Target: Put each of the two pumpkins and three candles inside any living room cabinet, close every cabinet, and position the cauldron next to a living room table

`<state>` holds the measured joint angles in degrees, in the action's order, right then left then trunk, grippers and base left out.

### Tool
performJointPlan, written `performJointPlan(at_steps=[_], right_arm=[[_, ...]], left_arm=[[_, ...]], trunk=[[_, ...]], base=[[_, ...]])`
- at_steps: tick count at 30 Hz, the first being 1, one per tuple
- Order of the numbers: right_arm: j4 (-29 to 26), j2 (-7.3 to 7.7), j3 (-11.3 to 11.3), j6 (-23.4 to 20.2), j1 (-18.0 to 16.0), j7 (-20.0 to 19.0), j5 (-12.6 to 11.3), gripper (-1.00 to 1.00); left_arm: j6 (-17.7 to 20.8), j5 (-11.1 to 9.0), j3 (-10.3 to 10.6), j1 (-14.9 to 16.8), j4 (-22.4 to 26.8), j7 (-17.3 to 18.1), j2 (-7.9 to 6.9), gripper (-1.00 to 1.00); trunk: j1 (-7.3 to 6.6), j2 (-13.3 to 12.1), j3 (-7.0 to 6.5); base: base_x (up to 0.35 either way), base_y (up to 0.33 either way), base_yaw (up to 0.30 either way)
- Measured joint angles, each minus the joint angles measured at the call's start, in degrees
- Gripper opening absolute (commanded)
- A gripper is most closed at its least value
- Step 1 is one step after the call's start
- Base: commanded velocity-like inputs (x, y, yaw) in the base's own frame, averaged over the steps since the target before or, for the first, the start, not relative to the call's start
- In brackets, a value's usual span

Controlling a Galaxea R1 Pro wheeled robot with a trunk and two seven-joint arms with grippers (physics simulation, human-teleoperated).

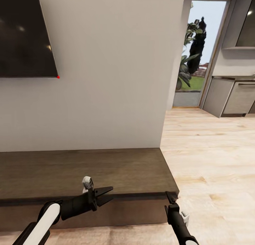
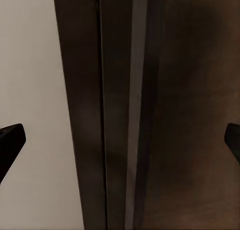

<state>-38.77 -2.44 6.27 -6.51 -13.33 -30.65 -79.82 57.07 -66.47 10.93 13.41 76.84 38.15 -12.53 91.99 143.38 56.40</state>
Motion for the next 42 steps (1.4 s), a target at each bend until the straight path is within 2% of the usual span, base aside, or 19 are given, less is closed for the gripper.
performJointPlan(at_steps=[11, 15, 22, 25, 29, 38, 42], right_arm=[[0.0, 0.1, -0.1, -0.1, 0.0, -0.7, 0.0, 1.0], [0.0, 0.11, -0.1, -0.1, 0.0, -1.6, 0.0, 1.0], [0.0, 0.11, -0.1, -0.2, 0.0, -2.8, 0.0, 1.0], [0.0, 0.11, -0.1, -0.2, 0.0, -2.9, 0.0, 1.0], [-0.1, 0.11, -0.1, -0.2, 0.0, -2.9, 0.1, 1.0], [-0.2, 0.11, -0.1, -0.1, 0.0, -3.1, 0.3, 1.0], [-0.2, 0.11, -0.2, -0.1, 0.0, -4.9, 0.3, 1.0]], left_arm=[[0.0, 0.1, 0.0, 0.0, 0.0, 0.0, 0.0, 1.0], [0.0, 0.1, 0.0, 0.0, 0.0, 0.0, 0.0, 1.0], [0.0, 0.1, 0.0, 0.0, 0.1, 0.0, 0.0, 1.0], [0.0, 0.1, 0.0, 0.0, 0.1, 0.0, 0.0, 1.0], [0.0, 0.1, 0.0, 0.0, 0.2, 0.0, 0.0, 1.0], [0.0, 0.1, 0.0, 0.0, 0.2, 0.0, 0.0, 1.0], [0.0, 0.1, 0.1, 0.0, 0.2, 0.0, 0.05, 1.0]], trunk=[[0.0, 0.0, 0.0], [0.11, 0.0, 0.88], [0.1, 0.1, 0.89], [0.18, 0.1, 1.54], [0.18, 0.1, 1.55], [0.42, 0.2, 3.54], [0.41, 0.2, 3.55]], base=[[0.001, -0.001, 0.0], [0.0, 0.0, 0.0], [0.0, 0.0, 0.0], [0.0, 0.0, 0.0], [0.0, 0.0, 0.0], [0.0, 0.0, 0.0], [0.0, 0.0, 0.0]])
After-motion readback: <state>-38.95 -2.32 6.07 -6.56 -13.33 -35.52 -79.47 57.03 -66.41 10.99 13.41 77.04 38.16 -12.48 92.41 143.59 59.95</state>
